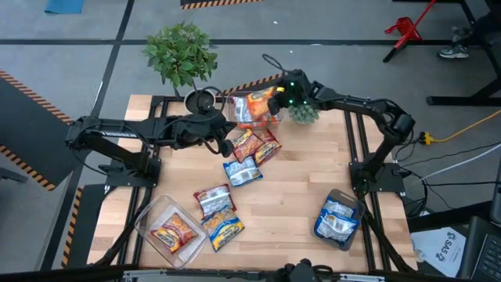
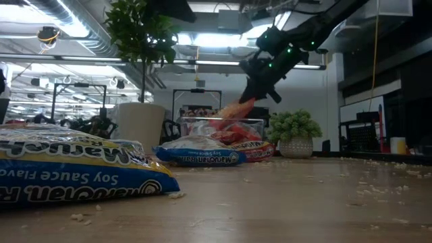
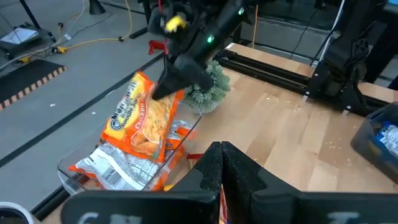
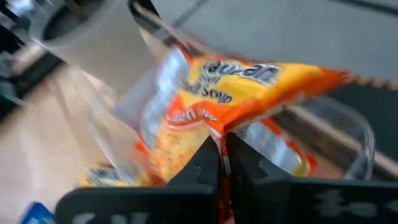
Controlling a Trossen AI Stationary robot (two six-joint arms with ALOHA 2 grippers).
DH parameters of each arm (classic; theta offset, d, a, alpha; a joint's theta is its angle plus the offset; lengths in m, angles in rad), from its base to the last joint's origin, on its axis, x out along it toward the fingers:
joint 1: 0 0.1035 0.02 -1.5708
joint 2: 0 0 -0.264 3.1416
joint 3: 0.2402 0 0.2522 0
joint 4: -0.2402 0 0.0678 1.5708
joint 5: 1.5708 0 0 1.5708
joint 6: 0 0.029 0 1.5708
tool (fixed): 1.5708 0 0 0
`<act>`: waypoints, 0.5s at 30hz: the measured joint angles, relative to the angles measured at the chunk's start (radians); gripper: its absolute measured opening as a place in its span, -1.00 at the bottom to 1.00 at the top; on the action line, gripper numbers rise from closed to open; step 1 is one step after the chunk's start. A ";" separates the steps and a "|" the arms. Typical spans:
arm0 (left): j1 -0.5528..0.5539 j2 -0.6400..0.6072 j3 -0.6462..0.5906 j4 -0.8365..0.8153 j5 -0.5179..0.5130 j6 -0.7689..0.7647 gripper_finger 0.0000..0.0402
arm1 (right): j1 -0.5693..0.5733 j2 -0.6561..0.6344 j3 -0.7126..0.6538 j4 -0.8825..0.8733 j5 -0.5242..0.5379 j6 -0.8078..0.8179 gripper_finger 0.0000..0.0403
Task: Sort Maruchan noodles
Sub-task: Put the orange noodle pack into the top transparent bin
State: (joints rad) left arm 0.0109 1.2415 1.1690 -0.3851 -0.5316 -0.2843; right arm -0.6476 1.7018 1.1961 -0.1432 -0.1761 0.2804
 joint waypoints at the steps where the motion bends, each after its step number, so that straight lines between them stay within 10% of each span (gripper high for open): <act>1: 0.000 0.000 0.000 0.000 0.000 0.000 -1.00 | 0.000 0.007 0.000 -0.019 0.005 -0.003 -0.95; 15: 0.000 0.000 0.000 0.000 0.001 -0.002 -1.00 | -0.001 -0.052 0.025 -0.143 0.109 -0.172 -0.30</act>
State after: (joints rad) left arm 0.0109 1.2415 1.1690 -0.3851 -0.5311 -0.2867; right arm -0.6483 1.6499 1.2214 -0.2859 -0.0673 0.1086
